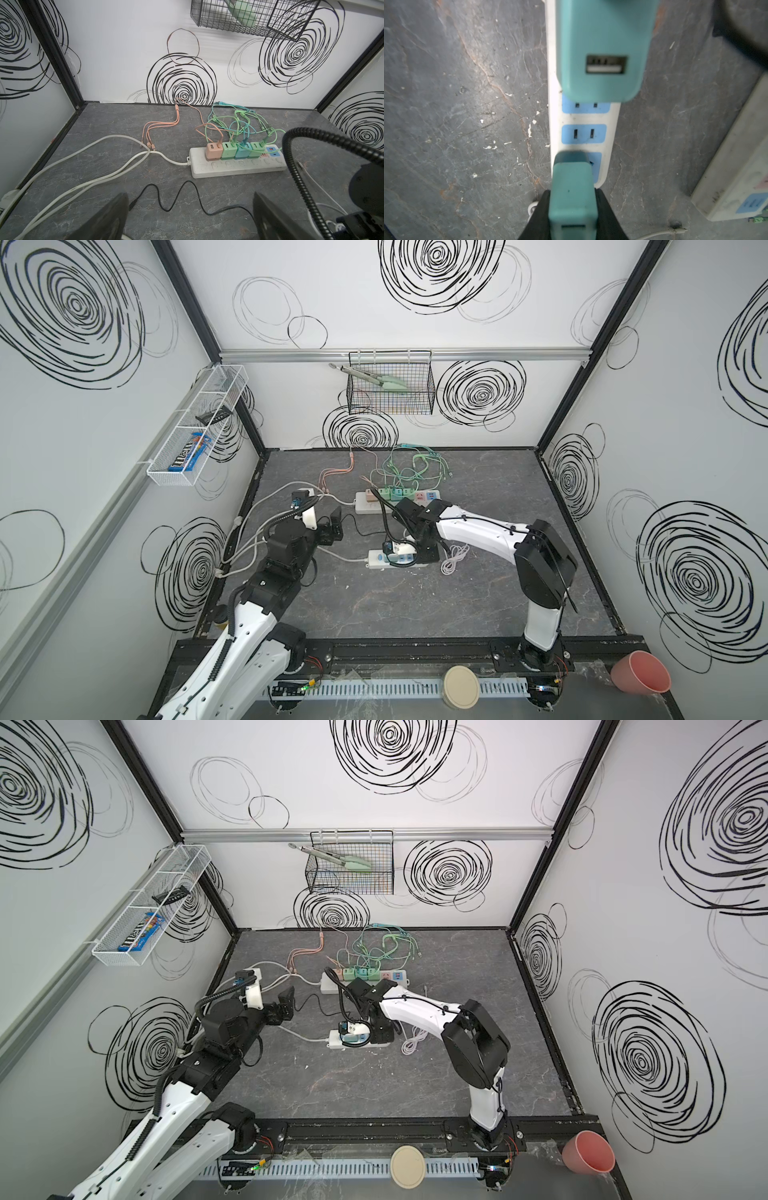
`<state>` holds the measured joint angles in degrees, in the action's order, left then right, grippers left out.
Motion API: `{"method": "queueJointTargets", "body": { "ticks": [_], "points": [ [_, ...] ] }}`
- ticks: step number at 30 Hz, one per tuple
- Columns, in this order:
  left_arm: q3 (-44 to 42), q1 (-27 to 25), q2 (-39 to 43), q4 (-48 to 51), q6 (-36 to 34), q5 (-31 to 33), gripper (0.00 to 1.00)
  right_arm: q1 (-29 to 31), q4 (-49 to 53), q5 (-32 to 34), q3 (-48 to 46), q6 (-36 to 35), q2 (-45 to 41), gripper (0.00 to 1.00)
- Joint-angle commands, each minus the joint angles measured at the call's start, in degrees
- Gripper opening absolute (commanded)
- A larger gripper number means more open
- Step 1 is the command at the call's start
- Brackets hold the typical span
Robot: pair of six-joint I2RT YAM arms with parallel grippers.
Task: Insert the plug
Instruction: 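Press the teal block down into the blue socket with the right gripper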
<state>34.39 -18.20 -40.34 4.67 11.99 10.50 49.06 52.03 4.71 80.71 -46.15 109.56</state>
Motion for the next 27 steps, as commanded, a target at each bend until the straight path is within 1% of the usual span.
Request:
{"method": "queueJointTargets", "body": {
  "ticks": [1, 4, 7, 8, 11, 14, 15, 16, 17, 19, 20, 21, 27],
  "points": [
    [0.59, 0.54, -0.04, -1.39, -0.44, -0.48, 0.96, -0.5, -0.96, -4.28, -4.04, -0.58, 9.74, 0.0],
    [0.59, 0.6, -0.17, -1.46, -0.39, -0.48, 0.96, -1.44, -0.61, -5.43, -2.72, -0.61, 11.14, 0.02],
    [0.59, 0.57, -0.09, -1.42, -0.53, -0.22, 0.96, -1.43, -0.47, -4.19, -2.24, -0.17, 11.57, 0.04],
    [0.46, 0.53, -0.01, -1.56, -0.56, -0.22, 0.96, -1.42, -0.42, -4.17, -2.16, 0.04, 11.16, 0.08],
    [0.15, 0.53, 0.34, -2.22, -0.56, -0.59, 0.96, -1.68, -0.63, -6.61, -1.55, 0.84, 8.76, 0.26],
    [0.15, 0.53, 0.35, -2.13, -0.56, -0.51, 0.96, -1.75, 0.35, -8.08, -0.61, 1.47, 6.59, 0.38],
    [0.15, 0.54, 0.39, -2.07, -0.57, -0.33, 0.96, -1.7, 0.76, -8.55, -0.21, 1.86, 5.94, 0.44],
    [0.15, 0.53, 0.44, -1.97, -0.56, -0.15, 0.96, -1.77, 1.34, -9.19, 0.13, 2.28, 5.1, 0.54],
    [0.15, 0.55, 0.51, -2.02, -0.61, -0.04, 0.96, -1.86, 1.68, -9.73, 0.36, 3.14, 4.21, 0.59],
    [0.1, 0.53, 0.61, -2.1, -0.6, -0.04, 0.96, -2.37, 2.45, -11.2, 1.0, 4.71, 2.75, 0.65],
    [0.06, 0.55, 0.7, -2.21, -0.58, -0.16, 0.96, -2.74, 2.42, -11.8, 0.81, 5.16, 1.81, 0.96],
    [0.06, 0.53, 0.7, -2.26, -0.56, -0.22, 0.96, -2.9, 2.08, -11.94, 0.35, 5.51, 0.99, 0.98],
    [0.15, 0.53, 0.52, -2.21, -0.44, -0.61, 0.96, -3.76, 0.0, -12.45, -5.28, 6.2, -4.9, 0.97]
  ]
}}
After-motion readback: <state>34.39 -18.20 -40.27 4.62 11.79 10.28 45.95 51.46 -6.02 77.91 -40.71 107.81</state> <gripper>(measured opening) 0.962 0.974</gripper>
